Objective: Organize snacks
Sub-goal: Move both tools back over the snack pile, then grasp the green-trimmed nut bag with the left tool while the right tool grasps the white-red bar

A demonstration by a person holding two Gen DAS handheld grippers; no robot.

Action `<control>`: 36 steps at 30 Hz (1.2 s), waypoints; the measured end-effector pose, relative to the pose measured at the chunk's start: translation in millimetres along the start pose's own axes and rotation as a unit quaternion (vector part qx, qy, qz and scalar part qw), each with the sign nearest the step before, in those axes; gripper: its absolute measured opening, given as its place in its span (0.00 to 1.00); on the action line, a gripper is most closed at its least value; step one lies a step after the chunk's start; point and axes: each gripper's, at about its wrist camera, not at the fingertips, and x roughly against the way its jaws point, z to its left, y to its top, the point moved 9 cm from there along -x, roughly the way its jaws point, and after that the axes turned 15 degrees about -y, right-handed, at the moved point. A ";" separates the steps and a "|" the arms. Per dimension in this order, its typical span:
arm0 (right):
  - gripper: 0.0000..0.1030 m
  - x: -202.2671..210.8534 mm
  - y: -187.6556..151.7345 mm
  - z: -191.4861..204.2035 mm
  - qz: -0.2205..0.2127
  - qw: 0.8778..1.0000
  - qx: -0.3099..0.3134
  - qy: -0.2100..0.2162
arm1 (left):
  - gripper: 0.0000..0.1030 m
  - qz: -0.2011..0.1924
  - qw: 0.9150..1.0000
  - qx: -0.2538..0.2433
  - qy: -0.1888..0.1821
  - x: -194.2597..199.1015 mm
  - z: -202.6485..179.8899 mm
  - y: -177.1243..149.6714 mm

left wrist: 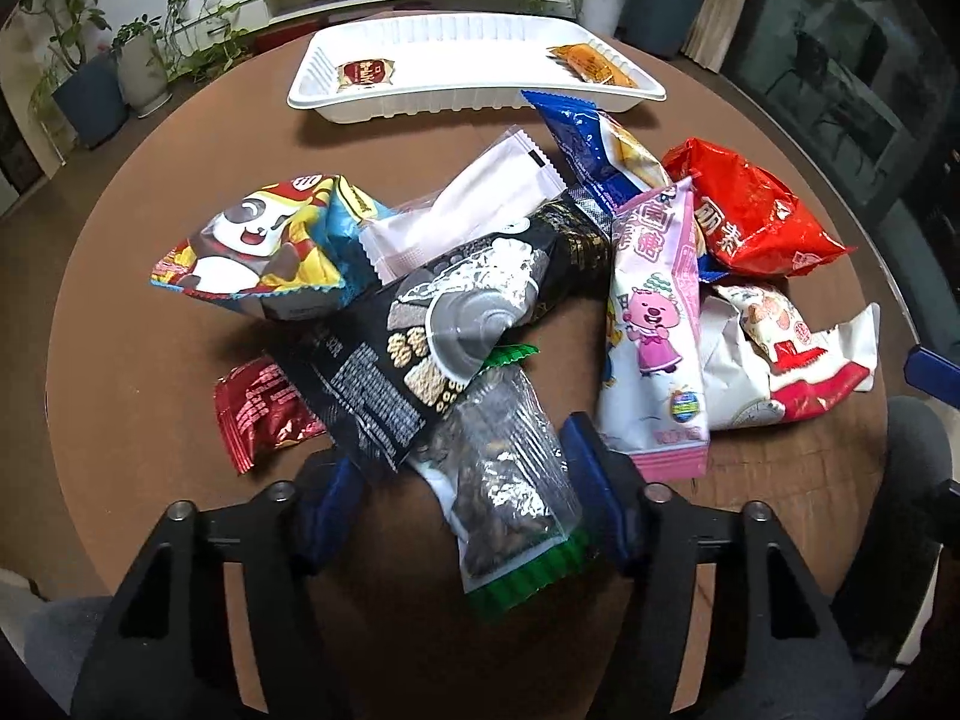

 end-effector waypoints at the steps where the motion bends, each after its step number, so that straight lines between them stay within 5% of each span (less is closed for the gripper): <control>1: 0.80 -0.2 -0.3 0.6 0.001 1.000 0.004 0.000 | 0.54 0.001 1.000 -0.003 -0.002 1.5 0.9 -1.3; 9: 0.80 -7.2 -1.6 3.2 0.021 0.998 0.051 0.001 | 0.31 0.008 0.999 -0.007 -0.047 17.2 3.3 -20.6; 15: 0.80 -20.8 1.9 1.8 0.045 0.995 0.089 -0.017 | 0.29 0.015 0.998 -0.019 -0.061 20.6 4.4 -26.6; 32: 0.80 -25.0 10.5 13.6 0.059 0.985 0.160 -0.018 | 0.33 0.022 0.999 -0.040 -0.024 18.8 8.4 -26.2; 36: 0.79 -43.8 8.4 10.4 0.096 0.978 0.187 -0.011 | 0.33 0.022 0.999 -0.037 -0.031 19.4 10.0 -26.2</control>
